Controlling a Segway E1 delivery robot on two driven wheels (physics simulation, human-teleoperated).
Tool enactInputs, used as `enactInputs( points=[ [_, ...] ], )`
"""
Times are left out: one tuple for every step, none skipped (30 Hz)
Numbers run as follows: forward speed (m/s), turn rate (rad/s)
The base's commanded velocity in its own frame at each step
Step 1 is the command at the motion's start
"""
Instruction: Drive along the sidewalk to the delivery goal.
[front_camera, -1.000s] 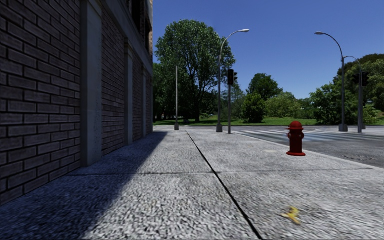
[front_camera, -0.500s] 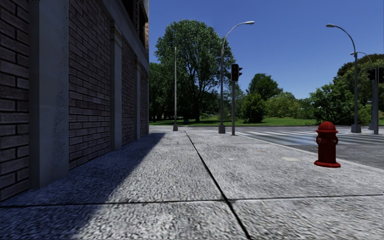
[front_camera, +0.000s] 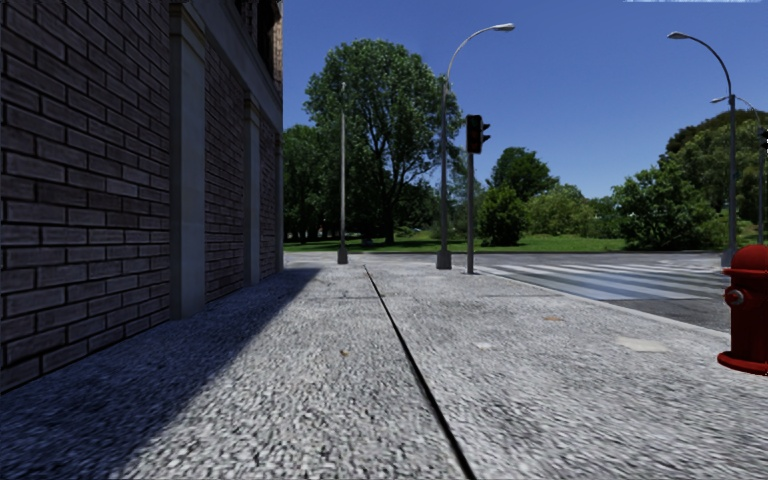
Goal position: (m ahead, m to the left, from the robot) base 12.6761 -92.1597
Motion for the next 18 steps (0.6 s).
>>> enactInputs(
  points=[
    [2.0,-0.31],
    [2.0,-0.31],
    [2.0,-0.31],
    [2.0,-0.32],
    [2.0,-0.32],
    [2.0,-0.32],
    [2.0,-0.32],
    [2.0,-0.32],
    [2.0,-0.32],
    [2.0,-0.33],
    [2.0,-0.33],
    [2.0,-0.33],
    [2.0,-0.33],
    [2.0,-0.33],
    [2.0,-0.33],
    [2.0,-0.33],
    [2.0,-0.33],
    [2.0,-0.33]
  ],
)
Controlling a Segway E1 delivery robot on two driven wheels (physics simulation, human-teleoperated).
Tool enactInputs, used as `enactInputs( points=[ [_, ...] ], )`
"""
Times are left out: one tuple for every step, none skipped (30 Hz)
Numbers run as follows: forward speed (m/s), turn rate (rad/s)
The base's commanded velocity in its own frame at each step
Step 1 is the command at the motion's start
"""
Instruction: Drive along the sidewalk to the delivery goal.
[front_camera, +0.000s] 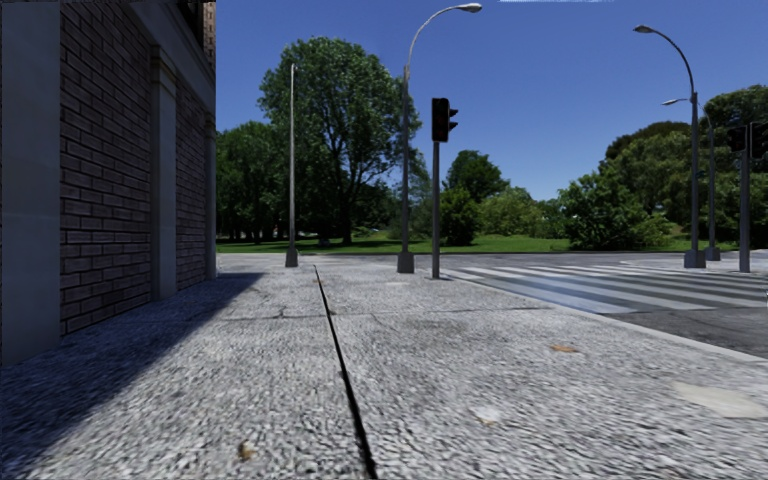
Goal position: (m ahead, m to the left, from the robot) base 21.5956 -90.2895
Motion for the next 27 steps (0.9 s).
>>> enactInputs(
  points=[
    [2.0,-0.33],
    [2.0,-0.33],
    [2.0,-0.33],
    [2.0,-0.33],
    [2.0,-0.33],
    [2.0,-0.33],
    [2.0,-0.33],
    [2.0,-0.33],
    [2.0,-0.33],
    [2.0,-0.33],
    [2.0,-0.33],
    [2.0,-0.33],
    [2.0,-0.33],
    [2.0,-0.33],
    [2.0,-0.33],
    [1.99,-0.33],
    [1.98,-0.33],
    [1.98,-0.33],
    [1.98,-0.33],
    [1.98,-0.33],
    [1.98,-0.33],
    [1.98,-0.33],
    [1.98,-0.33],
    [1.98,-0.33],
    [1.98,-0.33],
    [1.98,-0.33],
    [1.98,-0.33]
  ],
)
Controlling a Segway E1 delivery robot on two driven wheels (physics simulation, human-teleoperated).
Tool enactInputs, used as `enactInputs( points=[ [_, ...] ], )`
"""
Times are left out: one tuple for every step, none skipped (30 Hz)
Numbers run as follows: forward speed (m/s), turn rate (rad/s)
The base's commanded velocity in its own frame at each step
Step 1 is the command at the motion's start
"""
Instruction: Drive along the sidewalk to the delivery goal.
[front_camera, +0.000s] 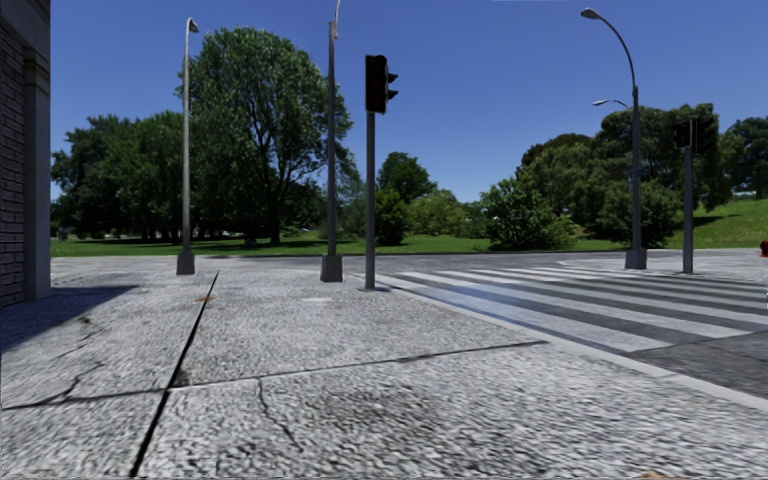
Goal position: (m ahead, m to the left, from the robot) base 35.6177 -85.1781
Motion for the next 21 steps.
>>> enactInputs(
  points=[
    [1.98,-0.33],
    [1.98,-0.33],
    [1.98,-0.33],
    [1.97,-0.33],
    [1.97,-0.33],
    [1.97,-0.33],
    [1.97,-0.34],
    [1.97,-0.34],
    [1.97,-0.38],
    [1.94,-0.41],
    [1.91,-0.44],
    [1.91,-0.44],
    [1.88,-0.45],
    [1.85,-0.47],
    [1.83,-0.51],
    [1.83,-0.51],
    [1.81,-0.53],
    [1.8,-0.53],
    [1.8,-0.53],
    [1.8,-0.53],
    [1.8,-0.53]
  ],
)
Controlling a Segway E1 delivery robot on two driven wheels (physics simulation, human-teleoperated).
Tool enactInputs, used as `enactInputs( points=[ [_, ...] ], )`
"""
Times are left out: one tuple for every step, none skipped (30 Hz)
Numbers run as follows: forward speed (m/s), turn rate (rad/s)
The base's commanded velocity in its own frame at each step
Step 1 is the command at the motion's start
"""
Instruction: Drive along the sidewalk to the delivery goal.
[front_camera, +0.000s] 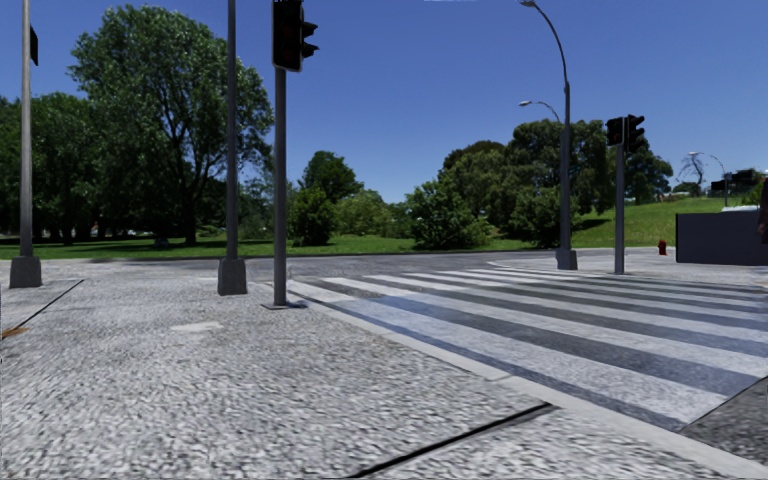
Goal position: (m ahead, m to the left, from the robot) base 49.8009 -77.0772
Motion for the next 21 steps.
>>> enactInputs(
  points=[
    [1.8,-0.53],
    [1.8,-0.53],
    [1.8,-0.53],
    [1.8,-0.53],
    [1.8,-0.53],
    [1.8,-0.53],
    [1.8,-0.53],
    [1.8,-0.53],
    [1.8,-0.53],
    [1.8,-0.53],
    [1.8,-0.53],
    [1.8,-0.53],
    [1.8,-0.53],
    [1.79,-0.53],
    [1.79,-0.53],
    [1.79,-0.53],
    [1.79,-0.53],
    [1.79,-0.53],
    [1.79,-0.53],
    [1.79,-0.53],
    [1.79,-0.53]
  ],
)
